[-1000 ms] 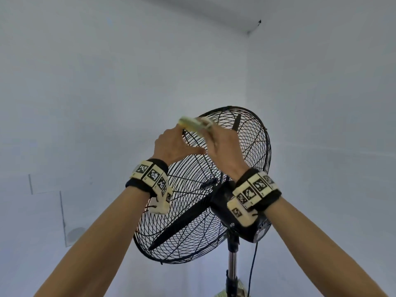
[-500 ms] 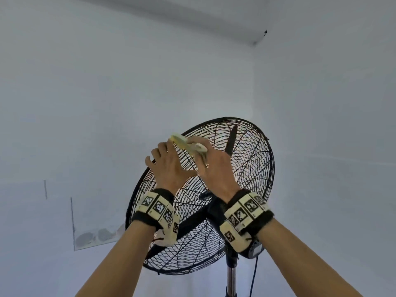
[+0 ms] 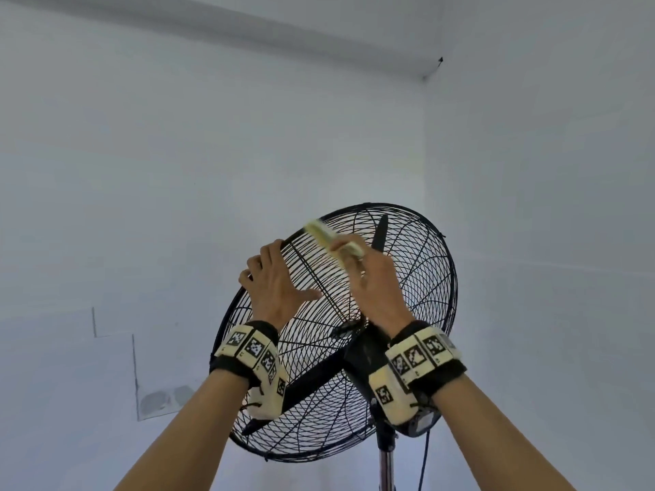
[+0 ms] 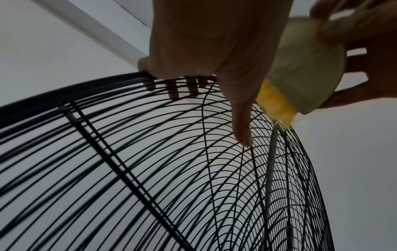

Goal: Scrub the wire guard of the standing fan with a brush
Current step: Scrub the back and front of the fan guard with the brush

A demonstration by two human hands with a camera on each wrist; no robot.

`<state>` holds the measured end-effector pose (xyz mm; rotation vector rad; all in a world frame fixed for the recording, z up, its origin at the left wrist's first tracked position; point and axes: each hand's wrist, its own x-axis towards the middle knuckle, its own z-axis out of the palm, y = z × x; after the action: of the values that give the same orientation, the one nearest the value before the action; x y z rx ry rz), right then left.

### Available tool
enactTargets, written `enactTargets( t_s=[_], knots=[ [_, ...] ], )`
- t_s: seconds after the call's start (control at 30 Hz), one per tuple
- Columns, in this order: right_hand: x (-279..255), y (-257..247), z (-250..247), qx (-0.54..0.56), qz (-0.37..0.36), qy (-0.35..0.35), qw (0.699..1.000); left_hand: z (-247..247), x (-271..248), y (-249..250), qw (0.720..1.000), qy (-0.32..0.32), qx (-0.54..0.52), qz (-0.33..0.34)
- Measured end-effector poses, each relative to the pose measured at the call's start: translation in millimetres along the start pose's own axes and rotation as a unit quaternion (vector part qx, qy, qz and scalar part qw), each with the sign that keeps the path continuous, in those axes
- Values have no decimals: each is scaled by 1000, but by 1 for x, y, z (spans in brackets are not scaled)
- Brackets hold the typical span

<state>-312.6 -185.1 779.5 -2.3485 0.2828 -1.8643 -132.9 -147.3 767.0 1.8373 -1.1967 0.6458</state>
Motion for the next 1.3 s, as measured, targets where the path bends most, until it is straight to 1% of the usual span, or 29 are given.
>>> enactTargets(
  t_s=[0.07,0.1,0.13,0.2,0.23,0.27,0.33,0.37,0.4,0.43,0.47,0.53,0.57,0.6,0.63,0.67,0.7,0.77,0.8,0.83,0.87,0.93,1.0,1.03,1.07,1.13,1.17,1.27,1.3],
  knots=[
    [12,13,-11,-5,34,148,988,-1,0,3,1000,-2,0,4],
    [14,18,-13,-24,53,192,980,-1,0,3,1000,-3,1,5],
    [13,22,-11,-43,72,207,975,0,0,3,1000,-4,1,3],
    [1,20,3,-53,92,168,980,0,0,2,1000,-3,3,-2],
    [-9,14,11,-46,80,127,988,0,1,1,1000,-2,4,-4],
    [-19,7,19,-33,50,75,995,1,1,0,1000,1,3,-5],
    [-38,-8,27,0,-9,-29,1000,2,1,-4,1000,16,-7,0],
    [-41,-13,25,16,-8,-50,999,2,1,-5,1000,21,-10,2],
    [-39,-15,20,35,16,-39,999,2,0,-4,1000,20,-10,3],
    [-35,-14,13,55,45,3,997,2,0,-3,1000,13,-8,2],
    [-28,-10,6,68,67,66,993,1,0,-1,1000,6,-6,1],
    [-15,3,-6,57,80,188,977,0,-1,3,1000,1,-3,3],
    [-11,10,-7,39,83,219,971,-1,-1,4,1000,2,-2,4],
    [-9,15,-5,20,93,225,970,-1,-1,3,1000,4,-1,3],
    [-12,16,0,6,105,208,972,0,-2,2,1000,5,0,0],
    [-18,14,7,1,105,172,980,0,-2,0,1000,6,0,-3],
    [-27,9,14,3,90,122,989,0,-2,-2,1000,6,-2,-6],
    [-45,-2,21,28,26,24,999,2,0,-4,1000,14,-10,-5],
    [-50,-5,21,45,14,0,999,2,0,-5,1000,16,-14,-3],
    [-51,-7,18,61,31,1,998,2,0,-4,1000,15,-17,-1],
    [-49,-7,13,72,63,25,995,2,-1,-3,1000,11,-18,0],
    [-39,-1,0,76,111,122,983,1,-2,0,1000,9,-16,3],
    [-29,8,-12,76,121,213,967,1,-3,0,1000,12,-16,5],
    [-25,12,-14,76,120,238,961,1,-3,0,1000,12,-17,5],
    [-23,17,-12,76,125,244,959,1,-3,-1,1000,11,-17,5],
    [-25,15,0,70,132,215,965,1,-3,-3,1000,12,-17,1],
    [-31,11,7,63,117,187,973,0,-3,-3,1000,14,-18,-1],
    [-55,2,19,51,26,91,994,1,-3,-4,1000,19,-23,-1],
    [-60,1,18,57,15,70,996,0,-4,-4,1000,18,-25,0]
  ],
)
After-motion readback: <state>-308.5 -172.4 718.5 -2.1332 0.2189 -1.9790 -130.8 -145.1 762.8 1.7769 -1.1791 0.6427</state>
